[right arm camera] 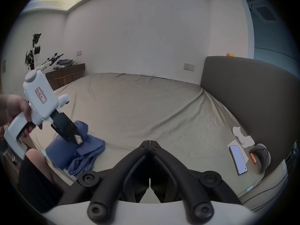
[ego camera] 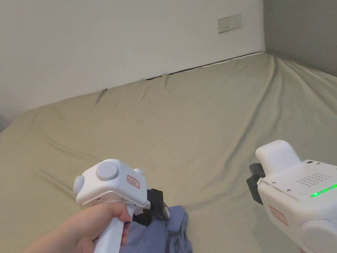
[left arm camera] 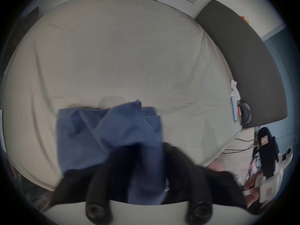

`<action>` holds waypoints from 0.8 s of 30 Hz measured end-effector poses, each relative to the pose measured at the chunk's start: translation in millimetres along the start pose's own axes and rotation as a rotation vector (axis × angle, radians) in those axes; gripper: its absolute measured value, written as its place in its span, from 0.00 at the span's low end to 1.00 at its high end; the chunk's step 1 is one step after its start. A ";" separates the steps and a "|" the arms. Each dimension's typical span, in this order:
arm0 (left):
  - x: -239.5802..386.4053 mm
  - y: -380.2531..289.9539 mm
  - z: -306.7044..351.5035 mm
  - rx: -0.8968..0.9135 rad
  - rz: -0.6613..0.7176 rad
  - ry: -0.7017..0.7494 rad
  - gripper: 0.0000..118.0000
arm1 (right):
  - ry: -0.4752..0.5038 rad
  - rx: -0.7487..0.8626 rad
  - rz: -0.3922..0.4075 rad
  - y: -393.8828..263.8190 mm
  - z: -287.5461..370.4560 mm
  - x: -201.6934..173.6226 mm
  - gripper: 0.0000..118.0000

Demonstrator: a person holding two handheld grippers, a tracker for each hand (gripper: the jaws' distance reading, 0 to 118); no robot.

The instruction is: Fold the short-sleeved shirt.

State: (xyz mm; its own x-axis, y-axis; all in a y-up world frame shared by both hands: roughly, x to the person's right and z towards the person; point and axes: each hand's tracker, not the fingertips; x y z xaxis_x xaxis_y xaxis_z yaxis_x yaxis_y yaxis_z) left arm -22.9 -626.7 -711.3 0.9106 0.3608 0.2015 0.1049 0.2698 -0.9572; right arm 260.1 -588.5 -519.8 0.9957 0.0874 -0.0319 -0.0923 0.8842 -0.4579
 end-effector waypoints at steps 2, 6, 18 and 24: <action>12.0 -0.2 5.8 -0.001 -0.006 -0.061 0.88 | -0.001 0.004 -0.012 -0.6 1.3 4.7 0.01; 18.9 -7.5 52.7 0.097 -0.110 -0.109 0.88 | -0.002 0.004 -0.017 -1.4 0.6 6.0 0.01; 21.9 -61.6 -40.3 0.161 -0.143 0.189 0.00 | 0.016 -0.011 0.062 -2.4 -7.1 -16.4 0.01; 49.3 -64.6 -74.1 0.149 -0.135 0.253 0.00 | 0.028 -0.027 0.089 -3.6 -11.1 -25.8 0.01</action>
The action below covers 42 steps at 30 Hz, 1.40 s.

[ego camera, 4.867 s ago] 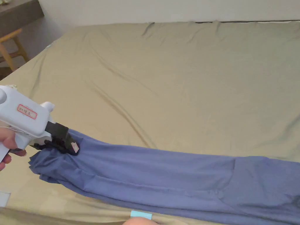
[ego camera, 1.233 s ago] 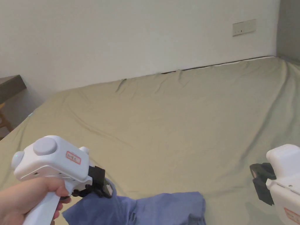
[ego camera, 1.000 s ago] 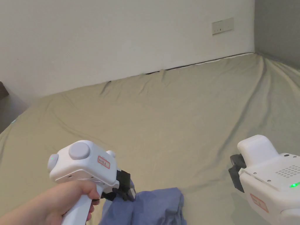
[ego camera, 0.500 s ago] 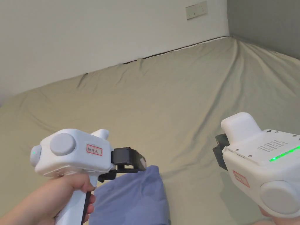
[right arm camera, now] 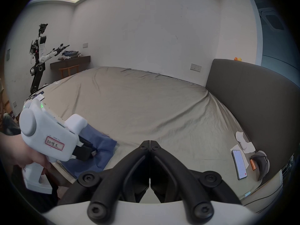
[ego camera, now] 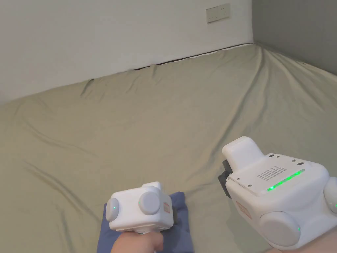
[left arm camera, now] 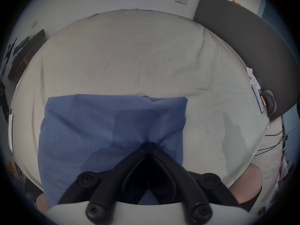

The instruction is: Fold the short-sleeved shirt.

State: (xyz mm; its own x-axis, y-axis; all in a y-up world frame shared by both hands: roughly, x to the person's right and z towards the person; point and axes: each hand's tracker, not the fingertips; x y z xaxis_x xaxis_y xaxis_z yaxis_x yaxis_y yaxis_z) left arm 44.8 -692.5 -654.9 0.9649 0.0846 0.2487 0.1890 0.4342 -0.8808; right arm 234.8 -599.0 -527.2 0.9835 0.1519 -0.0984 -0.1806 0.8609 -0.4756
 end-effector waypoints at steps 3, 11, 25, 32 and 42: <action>-8.3 6.9 3.0 -0.029 -0.005 -0.026 0.00 | 0.011 -0.009 0.012 0.9 -3.0 -5.0 0.01; -59.9 -14.6 94.8 0.364 -0.214 -0.028 0.00 | 0.105 -0.067 -0.002 4.8 -22.3 -30.2 0.01; -262.2 -55.1 102.3 0.273 0.096 -0.316 0.00 | 0.720 -0.661 -0.438 -23.4 -186.4 -61.8 0.01; -300.2 -37.2 33.0 0.049 0.279 -0.765 0.90 | 0.747 -0.616 -0.519 -39.9 -190.3 -44.3 0.01; -283.2 -17.6 -61.9 -0.126 0.461 -1.078 0.94 | 0.783 -0.599 -0.567 -49.4 -190.7 -39.6 0.01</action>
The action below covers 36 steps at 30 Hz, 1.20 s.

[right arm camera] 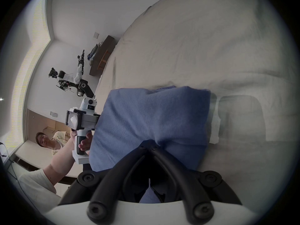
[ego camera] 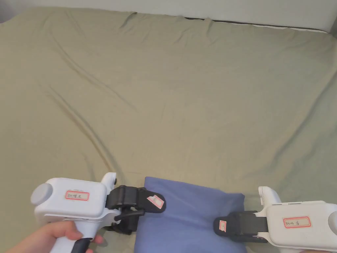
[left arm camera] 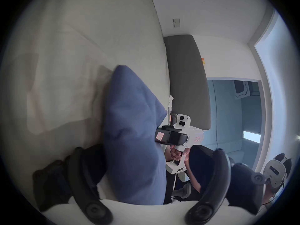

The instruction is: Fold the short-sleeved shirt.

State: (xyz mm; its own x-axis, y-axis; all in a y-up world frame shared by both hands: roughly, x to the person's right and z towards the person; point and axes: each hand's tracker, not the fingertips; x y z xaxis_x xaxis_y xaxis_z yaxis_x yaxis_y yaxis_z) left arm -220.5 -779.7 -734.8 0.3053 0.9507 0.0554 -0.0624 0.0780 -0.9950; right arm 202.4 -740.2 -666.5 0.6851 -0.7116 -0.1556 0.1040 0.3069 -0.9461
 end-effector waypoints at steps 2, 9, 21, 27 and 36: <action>0.4 1.5 -18.8 -0.005 -0.030 -0.018 0.84 | 0.012 0.001 -0.007 0.4 0.1 3.4 0.01; 4.7 -0.7 -36.2 -0.010 -0.053 0.129 0.21 | 0.032 0.016 -0.051 -2.7 3.0 5.8 0.01; 102.2 18.9 128.9 -0.018 -0.260 0.613 0.21 | 0.130 0.133 0.089 -0.8 60.6 -68.9 0.01; 87.8 59.0 260.4 0.007 -0.185 0.922 0.21 | 0.179 0.180 0.131 -8.3 74.4 -90.4 0.01; 61.2 83.5 334.8 0.048 -0.134 1.411 0.21 | 0.077 0.164 0.136 -16.9 70.5 -91.5 0.01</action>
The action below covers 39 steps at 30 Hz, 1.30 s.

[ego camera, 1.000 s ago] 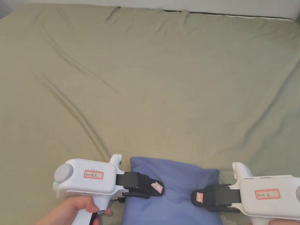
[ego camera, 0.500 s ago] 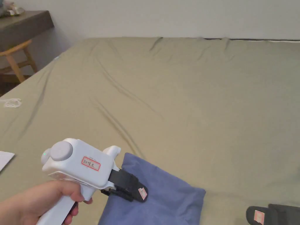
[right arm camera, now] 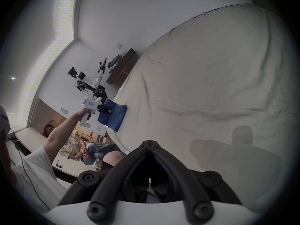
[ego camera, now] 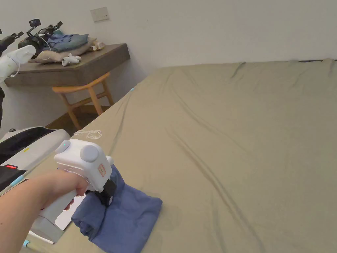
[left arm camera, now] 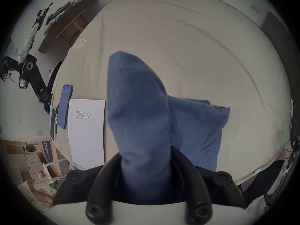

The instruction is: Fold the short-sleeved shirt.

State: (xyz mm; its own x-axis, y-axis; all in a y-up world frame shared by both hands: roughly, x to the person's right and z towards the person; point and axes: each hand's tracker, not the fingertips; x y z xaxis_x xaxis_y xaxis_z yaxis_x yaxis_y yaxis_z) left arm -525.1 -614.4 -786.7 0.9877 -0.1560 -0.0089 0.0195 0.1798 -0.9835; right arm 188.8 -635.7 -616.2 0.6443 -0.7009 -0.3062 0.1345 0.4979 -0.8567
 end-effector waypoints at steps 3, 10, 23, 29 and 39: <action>3.5 -8.1 1.9 0.018 -0.029 0.047 0.24 | 0.002 -0.006 -0.006 0.0 -4.1 -0.2 0.01; 26.2 -32.6 54.8 0.218 0.039 0.079 1.00 | 0.001 -0.010 0.053 3.9 -8.5 -12.4 0.01; 204.9 -131.6 154.9 0.961 0.112 -0.029 0.00 | -0.495 0.219 0.485 6.4 48.2 -67.8 0.01; 274.1 -189.8 197.3 1.303 0.113 -0.074 0.00 | -0.754 0.543 0.598 -13.0 86.6 -86.5 0.01; 337.0 -261.7 196.7 1.486 0.009 -0.150 0.00 | -0.950 0.829 0.668 -67.5 123.0 -91.0 0.01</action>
State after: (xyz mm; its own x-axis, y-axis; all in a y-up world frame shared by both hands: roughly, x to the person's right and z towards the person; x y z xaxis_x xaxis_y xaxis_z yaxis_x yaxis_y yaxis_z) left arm -166.8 -523.1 -496.8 0.9931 -0.0679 0.0952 0.0588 0.9937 0.0952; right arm 213.7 -542.7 -479.5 0.9679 0.2182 0.1244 -0.2099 0.9747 -0.0768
